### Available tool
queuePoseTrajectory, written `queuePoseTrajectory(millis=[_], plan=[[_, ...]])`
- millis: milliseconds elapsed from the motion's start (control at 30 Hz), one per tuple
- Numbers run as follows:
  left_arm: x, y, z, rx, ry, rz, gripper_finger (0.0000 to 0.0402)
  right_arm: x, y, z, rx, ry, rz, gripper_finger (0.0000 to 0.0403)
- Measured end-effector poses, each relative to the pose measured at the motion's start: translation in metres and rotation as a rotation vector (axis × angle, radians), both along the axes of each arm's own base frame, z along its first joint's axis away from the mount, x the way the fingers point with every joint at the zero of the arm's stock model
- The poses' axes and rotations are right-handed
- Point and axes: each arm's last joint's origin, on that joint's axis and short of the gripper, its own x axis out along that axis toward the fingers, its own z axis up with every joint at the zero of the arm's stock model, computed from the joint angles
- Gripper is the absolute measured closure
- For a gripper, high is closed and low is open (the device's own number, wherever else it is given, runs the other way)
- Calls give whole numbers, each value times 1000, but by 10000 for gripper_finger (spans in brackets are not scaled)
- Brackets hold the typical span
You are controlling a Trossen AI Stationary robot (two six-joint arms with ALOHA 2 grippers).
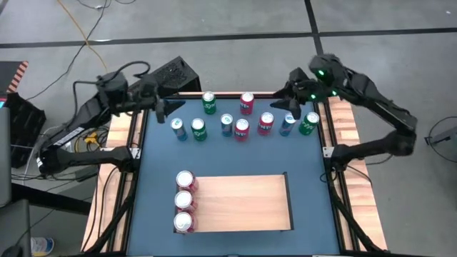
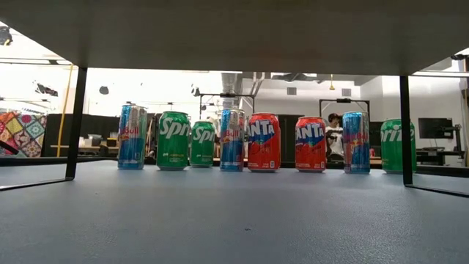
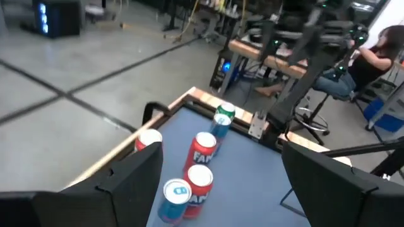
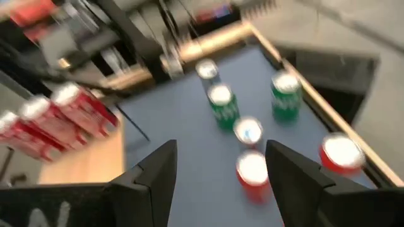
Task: Place canned beverage on shelf
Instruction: Put the right orange soda can on the shelf
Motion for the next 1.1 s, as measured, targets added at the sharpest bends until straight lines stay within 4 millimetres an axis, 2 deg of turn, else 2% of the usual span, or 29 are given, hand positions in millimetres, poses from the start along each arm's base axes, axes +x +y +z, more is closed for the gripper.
queuePoseTrajectory(millis=[100, 233, 367, 533, 667, 833, 1100], plan=[[5, 5, 1, -73, -15, 15, 93, -8, 16, -3, -80, -145, 59, 175], [-2, 1, 11, -110, -83, 22, 93, -29, 36, -3, -202, -329, 110, 175], [-14, -6, 29, -44, -183, 15, 93, -54, 44, -2, -257, -450, 27, 175], [-22, -11, 40, 18, -270, 29, 93, -71, 48, 1, -280, -494, -52, 175], [-23, -11, 46, -15, -352, 36, 93, -74, 49, 10, -324, -575, -54, 175], [-23, -11, 45, -35, -348, 25, 93, -76, 50, 17, -321, -651, -56, 175], [-22, -12, 43, -130, -363, 0, 93, -71, 48, 7, -330, -542, -43, 175]])
